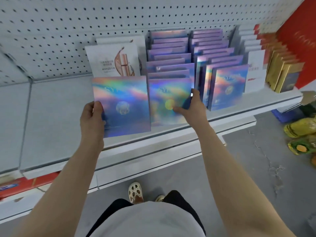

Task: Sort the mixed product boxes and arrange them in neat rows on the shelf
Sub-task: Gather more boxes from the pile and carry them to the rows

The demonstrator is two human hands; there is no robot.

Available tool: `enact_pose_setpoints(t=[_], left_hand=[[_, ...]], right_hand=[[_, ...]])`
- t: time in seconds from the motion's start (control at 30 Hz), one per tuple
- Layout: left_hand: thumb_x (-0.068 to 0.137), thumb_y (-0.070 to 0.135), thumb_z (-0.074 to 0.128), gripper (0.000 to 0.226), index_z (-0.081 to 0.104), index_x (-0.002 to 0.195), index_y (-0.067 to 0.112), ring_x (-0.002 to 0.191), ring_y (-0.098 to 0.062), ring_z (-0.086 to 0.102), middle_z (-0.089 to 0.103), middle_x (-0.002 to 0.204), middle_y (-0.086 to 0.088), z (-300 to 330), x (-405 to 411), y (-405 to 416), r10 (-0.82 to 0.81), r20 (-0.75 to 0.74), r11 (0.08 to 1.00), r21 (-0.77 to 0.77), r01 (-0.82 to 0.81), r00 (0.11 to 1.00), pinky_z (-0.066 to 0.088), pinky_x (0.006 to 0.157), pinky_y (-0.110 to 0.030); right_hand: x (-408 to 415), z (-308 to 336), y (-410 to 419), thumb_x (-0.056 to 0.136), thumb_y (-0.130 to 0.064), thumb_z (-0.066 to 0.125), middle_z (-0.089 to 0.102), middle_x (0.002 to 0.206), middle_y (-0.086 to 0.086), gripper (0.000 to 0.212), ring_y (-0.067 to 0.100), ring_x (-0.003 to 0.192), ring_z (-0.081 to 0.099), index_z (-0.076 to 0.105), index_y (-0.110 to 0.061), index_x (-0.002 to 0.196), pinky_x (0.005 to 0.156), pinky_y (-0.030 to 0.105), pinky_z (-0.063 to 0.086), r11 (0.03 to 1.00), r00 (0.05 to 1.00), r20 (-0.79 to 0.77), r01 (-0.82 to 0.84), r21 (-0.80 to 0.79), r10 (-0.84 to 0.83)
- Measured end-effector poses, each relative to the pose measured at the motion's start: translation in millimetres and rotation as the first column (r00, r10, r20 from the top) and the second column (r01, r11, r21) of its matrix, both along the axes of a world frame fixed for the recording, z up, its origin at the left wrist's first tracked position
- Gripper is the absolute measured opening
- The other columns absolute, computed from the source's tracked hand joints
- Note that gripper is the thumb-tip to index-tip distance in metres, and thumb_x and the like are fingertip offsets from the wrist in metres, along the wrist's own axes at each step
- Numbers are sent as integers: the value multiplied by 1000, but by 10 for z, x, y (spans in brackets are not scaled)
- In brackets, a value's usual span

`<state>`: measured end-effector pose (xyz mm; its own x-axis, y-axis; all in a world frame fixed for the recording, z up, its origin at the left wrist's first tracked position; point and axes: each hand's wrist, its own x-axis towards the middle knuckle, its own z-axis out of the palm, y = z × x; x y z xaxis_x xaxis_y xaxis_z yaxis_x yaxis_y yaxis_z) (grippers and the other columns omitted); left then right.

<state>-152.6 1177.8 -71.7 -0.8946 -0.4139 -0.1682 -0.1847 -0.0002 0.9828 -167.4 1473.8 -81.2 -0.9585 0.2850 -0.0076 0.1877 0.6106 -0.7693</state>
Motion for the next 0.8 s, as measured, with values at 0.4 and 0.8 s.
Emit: enact_pose_setpoints(t=[0.4,0.8], left_hand=[[92,42,51,19,60,80,31,77,-17,48,58,81,7,-56,-50,141,-48,-4,998,43,48,999,40,71,-35],[94,41,48,14,59,96,33,81,-6,56,64,89,12,-54,109,1082,-181,-132,983,-56,175,975,47,78,-31]], right_hand=[[-247,-7,-67,60,-36,91,42,130,10,103,33,113,53,33,-16,143,91,44,52,961,993,-108,78,265,-50],[-254,623,269,82,-40,77,57,113,-21,50,-3,92,56,56,-28,126,79,13,45,873,878,-41,-479,-94,477]])
